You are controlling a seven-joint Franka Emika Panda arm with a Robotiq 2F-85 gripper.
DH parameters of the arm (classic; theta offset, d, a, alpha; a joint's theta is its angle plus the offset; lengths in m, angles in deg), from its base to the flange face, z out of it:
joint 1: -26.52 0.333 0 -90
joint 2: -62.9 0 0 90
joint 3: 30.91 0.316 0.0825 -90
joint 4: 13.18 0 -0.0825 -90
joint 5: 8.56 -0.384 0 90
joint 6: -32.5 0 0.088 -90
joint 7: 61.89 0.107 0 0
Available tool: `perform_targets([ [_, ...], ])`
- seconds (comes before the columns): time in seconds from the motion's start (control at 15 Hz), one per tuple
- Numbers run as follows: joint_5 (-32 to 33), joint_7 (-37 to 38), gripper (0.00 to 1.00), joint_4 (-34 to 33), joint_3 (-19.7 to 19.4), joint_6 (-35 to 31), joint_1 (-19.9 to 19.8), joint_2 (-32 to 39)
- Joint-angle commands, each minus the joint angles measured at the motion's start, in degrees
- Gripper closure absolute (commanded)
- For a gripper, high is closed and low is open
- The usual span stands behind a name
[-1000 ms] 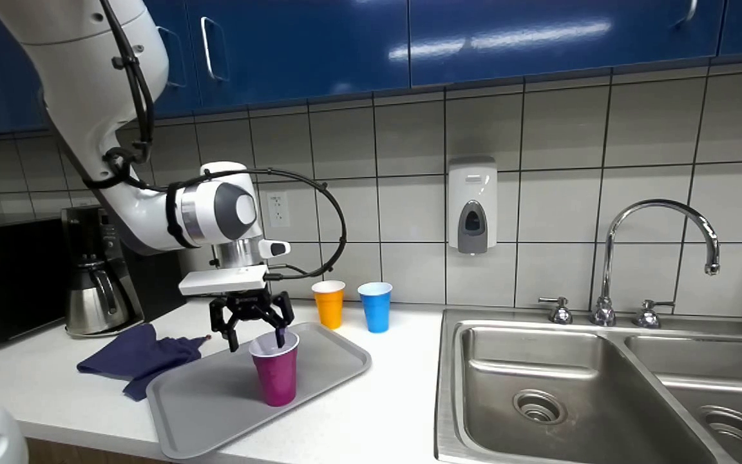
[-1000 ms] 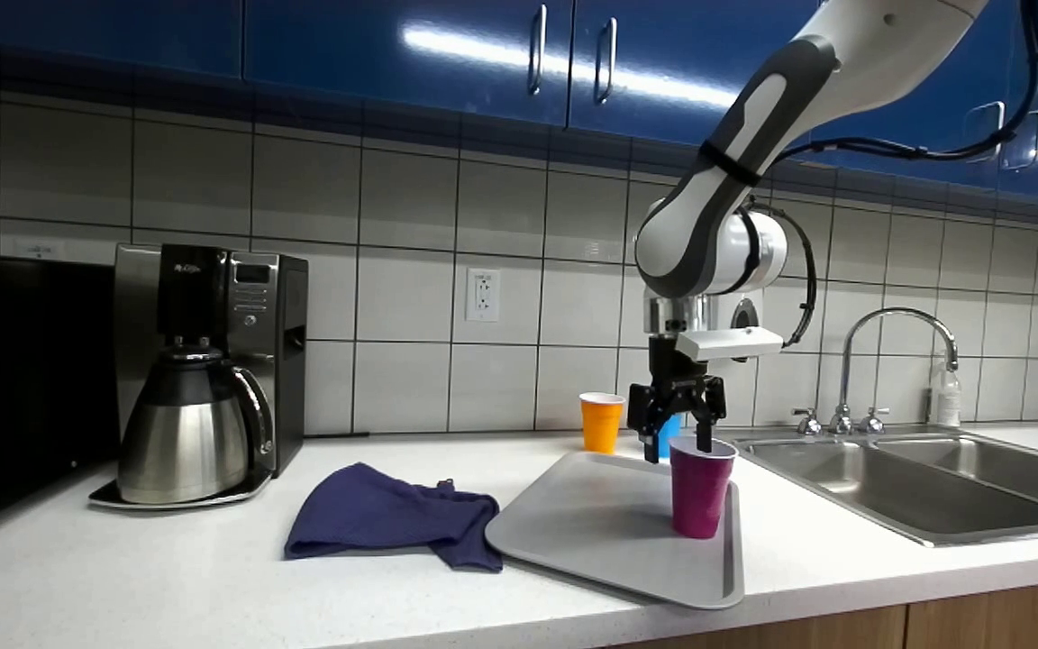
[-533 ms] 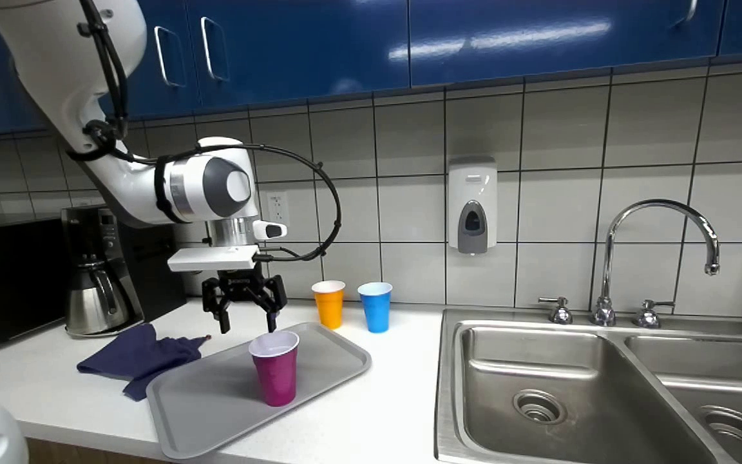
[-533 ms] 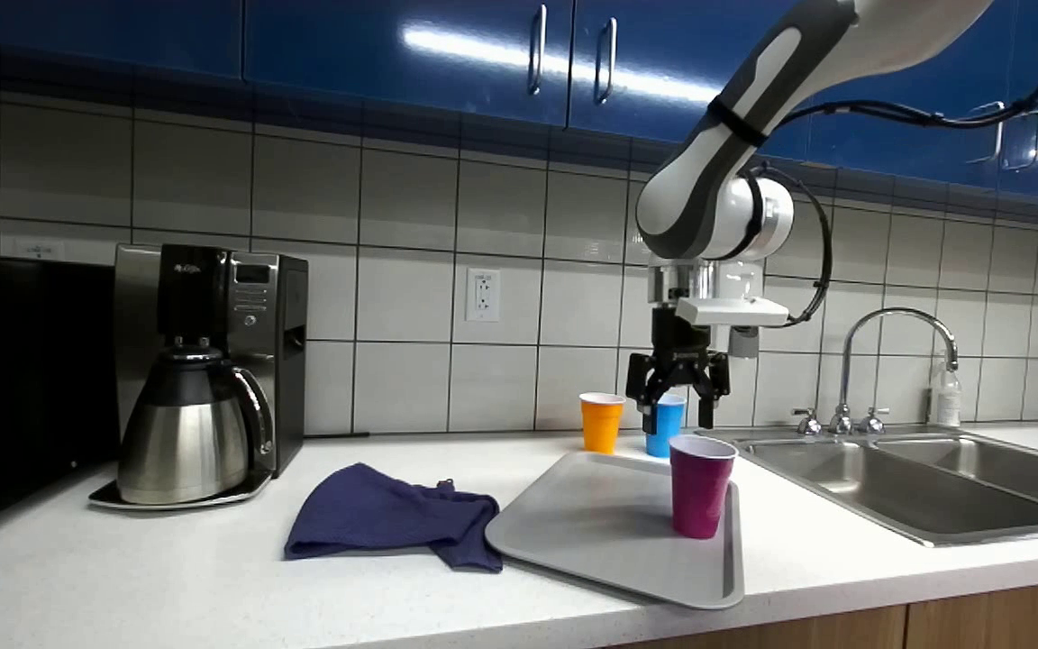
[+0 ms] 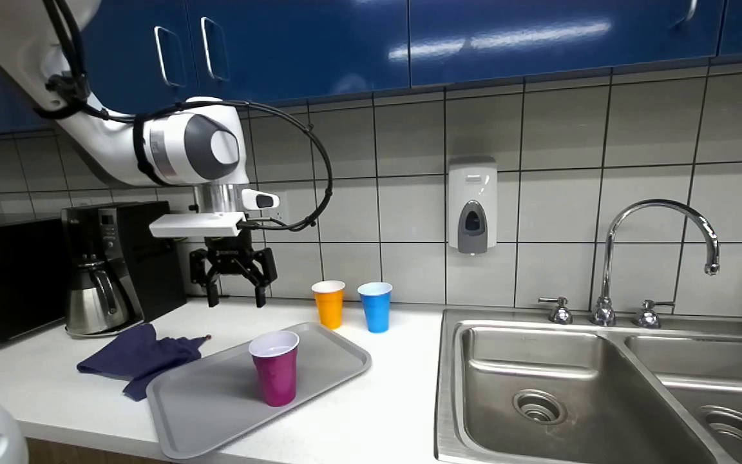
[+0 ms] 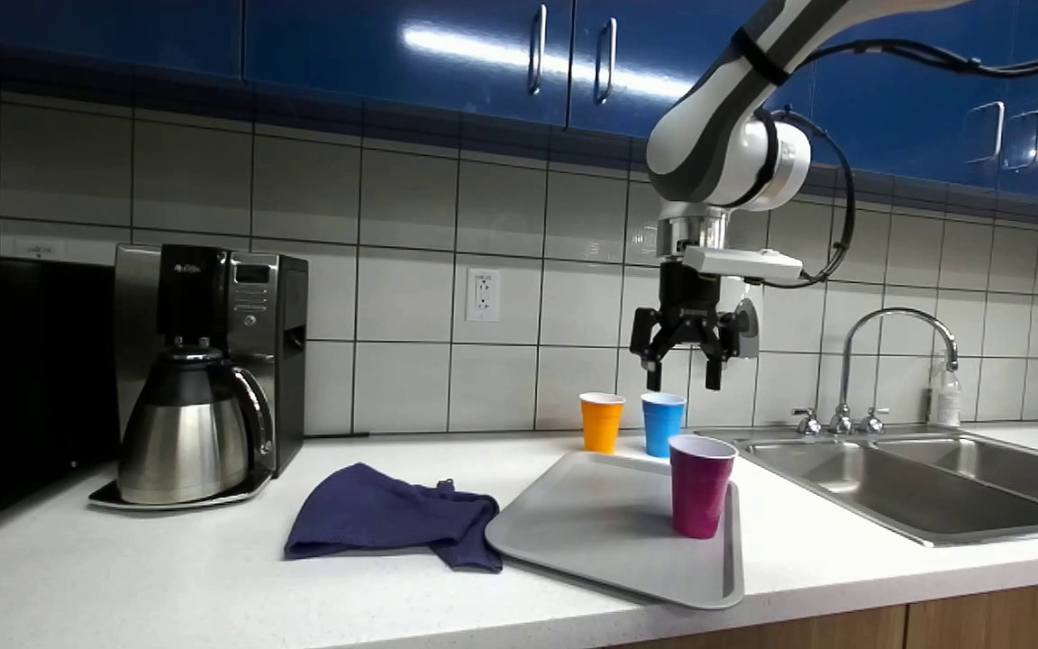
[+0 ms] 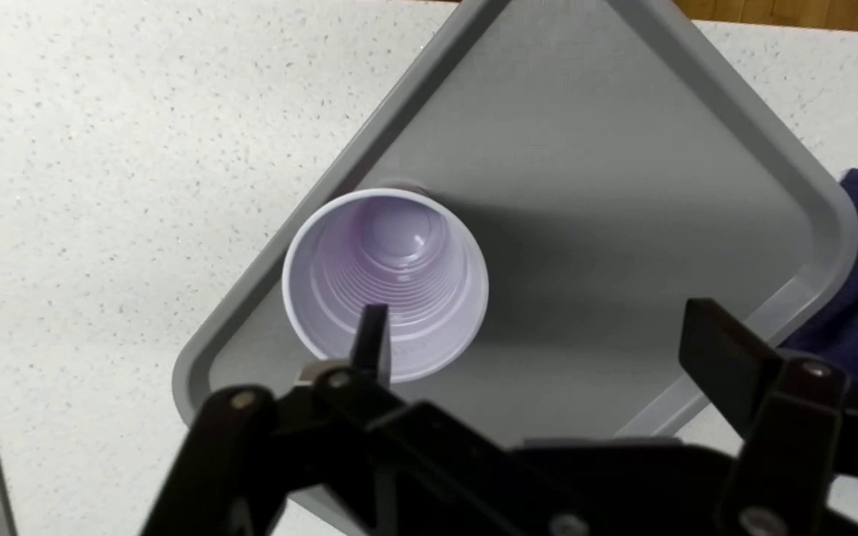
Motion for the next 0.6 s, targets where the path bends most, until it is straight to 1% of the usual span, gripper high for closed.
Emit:
perform_targets([
  [0.0,-0.1,0.0,0.0,-0.1,0.3,0.3,-0.3,-0.4],
  [0.53,0.0,0.0,0.0,0.0,0.3,0.1,-0.3,0.4],
])
